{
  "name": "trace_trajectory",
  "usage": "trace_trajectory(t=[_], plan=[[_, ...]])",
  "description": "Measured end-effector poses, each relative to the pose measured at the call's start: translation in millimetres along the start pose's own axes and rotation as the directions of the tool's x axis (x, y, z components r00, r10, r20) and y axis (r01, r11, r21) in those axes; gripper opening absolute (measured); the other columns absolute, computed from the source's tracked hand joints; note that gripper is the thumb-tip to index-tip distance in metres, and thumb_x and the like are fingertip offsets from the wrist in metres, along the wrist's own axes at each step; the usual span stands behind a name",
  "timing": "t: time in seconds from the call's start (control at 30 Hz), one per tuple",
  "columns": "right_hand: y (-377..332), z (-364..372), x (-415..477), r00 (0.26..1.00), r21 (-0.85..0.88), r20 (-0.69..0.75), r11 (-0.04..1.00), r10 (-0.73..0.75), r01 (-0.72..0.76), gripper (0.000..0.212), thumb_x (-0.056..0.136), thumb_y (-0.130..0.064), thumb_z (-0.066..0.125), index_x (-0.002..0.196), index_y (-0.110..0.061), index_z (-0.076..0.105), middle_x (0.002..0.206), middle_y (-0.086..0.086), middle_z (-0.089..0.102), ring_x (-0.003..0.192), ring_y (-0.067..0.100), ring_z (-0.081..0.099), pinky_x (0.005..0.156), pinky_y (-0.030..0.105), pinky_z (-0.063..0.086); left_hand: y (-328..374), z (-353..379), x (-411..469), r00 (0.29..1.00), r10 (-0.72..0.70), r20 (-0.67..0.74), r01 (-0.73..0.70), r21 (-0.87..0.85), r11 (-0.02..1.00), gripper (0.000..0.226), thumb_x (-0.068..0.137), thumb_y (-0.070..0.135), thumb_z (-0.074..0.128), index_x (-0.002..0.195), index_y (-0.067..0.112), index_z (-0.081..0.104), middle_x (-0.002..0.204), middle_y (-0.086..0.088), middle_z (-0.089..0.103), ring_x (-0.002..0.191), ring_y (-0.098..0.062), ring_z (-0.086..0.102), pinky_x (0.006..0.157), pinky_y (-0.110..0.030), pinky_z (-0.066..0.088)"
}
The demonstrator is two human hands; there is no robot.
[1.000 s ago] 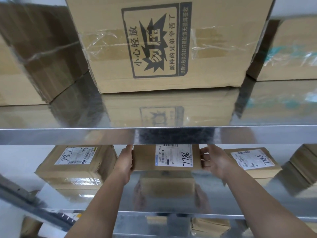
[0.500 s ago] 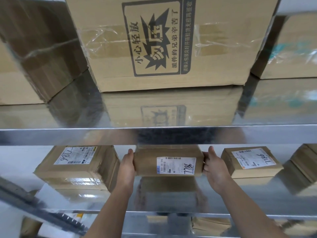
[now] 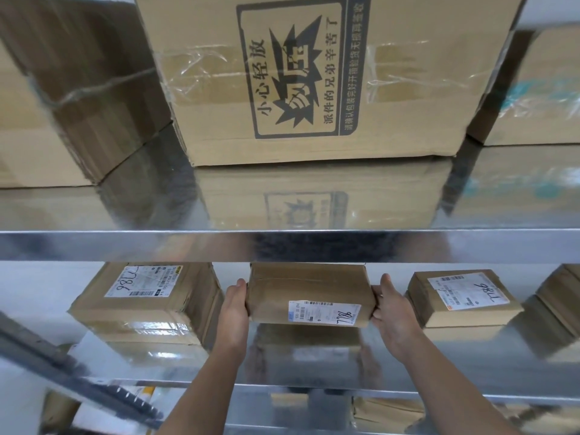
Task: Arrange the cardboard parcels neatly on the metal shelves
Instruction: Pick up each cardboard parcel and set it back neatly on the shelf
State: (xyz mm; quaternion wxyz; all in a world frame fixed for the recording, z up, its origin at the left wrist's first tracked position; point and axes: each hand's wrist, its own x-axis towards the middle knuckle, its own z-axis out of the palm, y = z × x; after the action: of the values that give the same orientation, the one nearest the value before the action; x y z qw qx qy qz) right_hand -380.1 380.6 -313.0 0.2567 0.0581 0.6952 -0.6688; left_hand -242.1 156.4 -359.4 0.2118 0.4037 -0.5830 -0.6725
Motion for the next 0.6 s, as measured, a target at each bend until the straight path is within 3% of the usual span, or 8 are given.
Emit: trace_trajectory(t=[0.2,0.33,0.47,0.6], plan=[[0,-1,2,1.000,-0.034,-0.006,0.999,0.013,-0.013,0.055,0.111,-0.048,0.027,0.093,-0.013,0.065,0.091,0.013,0.076,0.100,0.031,0.070,0.106,0.048,0.048,9,0,-5,1.000,-0.016,0.001,0.016,0.040,0.999,0.071,0.079,0.074,0.043,0.107,0.013,0.066,0.107,-0.013,0.072,0.109,-0.025,0.066,0.108,-0.045,0.044],[-3,-4,3,1.000,-0.080,0.000,0.997,-0.003,0.003,0.060,0.112,-0.047,0.026,0.090,-0.010,0.068,0.090,0.014,0.077,0.102,0.036,0.070,0.108,0.053,0.047,17,2,-10,1.000,-0.012,0.015,0.010,0.099,0.995,0.041,0.106,0.050,0.037,0.087,0.017,0.054,0.082,0.000,0.056,0.084,-0.017,0.054,0.088,-0.037,0.041],[-7,-5,5,1.000,-0.095,-0.012,0.995,-0.006,0.005,0.060,0.111,-0.048,0.027,0.093,-0.009,0.069,0.095,0.017,0.076,0.104,0.038,0.070,0.108,0.055,0.046,20,0,-2,1.000,-0.029,0.006,0.028,0.134,0.991,0.044,0.105,0.052,0.035,0.106,0.017,0.060,0.105,-0.006,0.067,0.104,-0.022,0.062,0.098,-0.043,0.045],[-7,-5,7,1.000,-0.087,-0.029,0.996,-0.010,0.008,0.062,0.111,-0.049,0.029,0.089,-0.007,0.070,0.096,0.022,0.076,0.107,0.043,0.068,0.108,0.058,0.045,22,-1,2,0.999,-0.032,-0.001,0.032,0.137,0.990,0.051,0.097,0.059,0.036,0.107,0.018,0.063,0.108,-0.009,0.069,0.107,-0.025,0.063,0.106,-0.051,0.044]])
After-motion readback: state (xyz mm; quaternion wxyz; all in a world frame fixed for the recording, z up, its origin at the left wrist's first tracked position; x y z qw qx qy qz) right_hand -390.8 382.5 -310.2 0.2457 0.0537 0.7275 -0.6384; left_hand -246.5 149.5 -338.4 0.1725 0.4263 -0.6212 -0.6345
